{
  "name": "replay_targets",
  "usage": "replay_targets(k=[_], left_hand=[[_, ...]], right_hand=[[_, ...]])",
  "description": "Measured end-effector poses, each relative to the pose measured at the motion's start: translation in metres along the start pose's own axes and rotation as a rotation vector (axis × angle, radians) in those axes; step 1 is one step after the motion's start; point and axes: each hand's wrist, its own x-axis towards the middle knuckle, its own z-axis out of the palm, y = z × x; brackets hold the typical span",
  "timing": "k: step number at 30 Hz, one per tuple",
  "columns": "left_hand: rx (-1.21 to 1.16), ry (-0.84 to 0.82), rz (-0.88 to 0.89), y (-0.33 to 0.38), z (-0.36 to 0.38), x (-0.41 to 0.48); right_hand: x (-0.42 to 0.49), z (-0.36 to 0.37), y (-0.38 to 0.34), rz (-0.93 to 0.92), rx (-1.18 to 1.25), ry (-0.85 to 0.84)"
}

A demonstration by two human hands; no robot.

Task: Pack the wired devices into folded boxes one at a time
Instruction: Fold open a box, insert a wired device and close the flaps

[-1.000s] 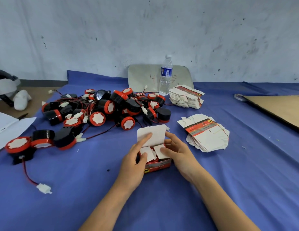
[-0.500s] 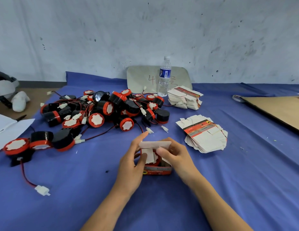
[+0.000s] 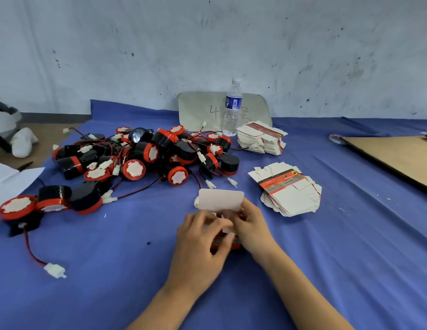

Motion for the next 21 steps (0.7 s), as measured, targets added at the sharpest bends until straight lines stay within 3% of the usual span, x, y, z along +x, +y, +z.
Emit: replay_targets(k=[4,9,16,21], left_hand=[[-0.002,-0.084,-0.015,-0.003,0.002,0.002],[-0.153,-0.276,0.024,-0.014,-0.003,0.005],[-0.191,-0.141,0.049,-0.015,0.001,0.007],[-0.293,0.145,-0.209,-0.017,-0.002,0.007]], right_hand=[[-0.006,-0.002,-0.008,-0.014,0.160,-0.058],[-0.006,-0.006,-0.022,-0.090,0.026,0.081],[-0.010,-0.007,-0.021,-0.107,-0.111,0.098],[-0.022,-0.006,-0.014,-0.141,-0.305,-0.011]])
